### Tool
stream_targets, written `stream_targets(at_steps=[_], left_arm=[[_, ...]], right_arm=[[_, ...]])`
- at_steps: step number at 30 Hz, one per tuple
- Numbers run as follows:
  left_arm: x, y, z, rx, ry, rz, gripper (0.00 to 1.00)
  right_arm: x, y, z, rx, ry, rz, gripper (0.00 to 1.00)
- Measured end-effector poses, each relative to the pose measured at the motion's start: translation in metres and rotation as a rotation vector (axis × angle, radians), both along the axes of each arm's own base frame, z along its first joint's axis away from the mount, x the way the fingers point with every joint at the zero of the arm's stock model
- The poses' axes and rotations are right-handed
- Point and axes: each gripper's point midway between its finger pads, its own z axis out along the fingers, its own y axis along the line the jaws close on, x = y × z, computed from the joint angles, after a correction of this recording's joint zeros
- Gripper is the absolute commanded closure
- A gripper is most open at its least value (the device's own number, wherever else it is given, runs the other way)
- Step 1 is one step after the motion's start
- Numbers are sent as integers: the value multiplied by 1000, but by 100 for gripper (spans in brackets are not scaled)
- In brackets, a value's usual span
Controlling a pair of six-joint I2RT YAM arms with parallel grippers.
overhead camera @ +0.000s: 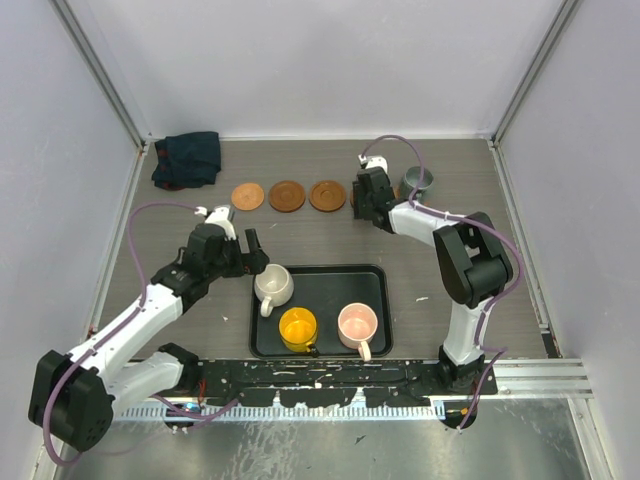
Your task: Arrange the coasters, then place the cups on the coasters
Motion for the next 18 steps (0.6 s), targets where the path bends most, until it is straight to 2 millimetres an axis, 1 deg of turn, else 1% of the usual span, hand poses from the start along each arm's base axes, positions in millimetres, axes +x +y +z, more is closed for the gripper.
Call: stream_targets(at_steps=[9, 13, 15, 18], left_arm=[[-4, 1, 3, -17, -9, 2, 5], [-5, 1, 5, -29, -14, 7, 5], [-6, 0, 7, -32, -20, 6, 5], [-7, -1, 9, -37, -25, -3, 4]], right_arm=[[-3, -4, 5, -9, -14, -22, 45], [-9, -7, 10, -13, -15, -37, 43], [-16, -9, 19, -17, -20, -42, 41], [-35, -10, 45, -6, -48, -41, 36]])
